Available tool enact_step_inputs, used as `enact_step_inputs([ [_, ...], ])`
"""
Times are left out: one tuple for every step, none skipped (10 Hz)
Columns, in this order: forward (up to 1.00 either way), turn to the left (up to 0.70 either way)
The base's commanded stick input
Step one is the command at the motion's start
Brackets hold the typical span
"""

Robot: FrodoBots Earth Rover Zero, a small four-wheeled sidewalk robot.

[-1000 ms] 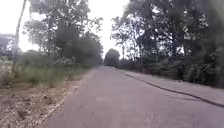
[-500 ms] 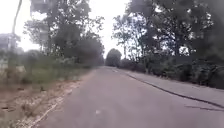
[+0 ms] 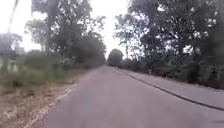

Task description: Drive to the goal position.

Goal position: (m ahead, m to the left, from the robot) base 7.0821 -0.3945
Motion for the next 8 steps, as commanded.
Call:
enact_step_inputs([
  [1.0,0.0],
  [1.0,0.0],
  [1.0,0.0],
  [1.0,0.0],
  [1.0,0.0],
  [1.0,0.0],
  [1.0,0.0],
  [1.0,0.0],
])
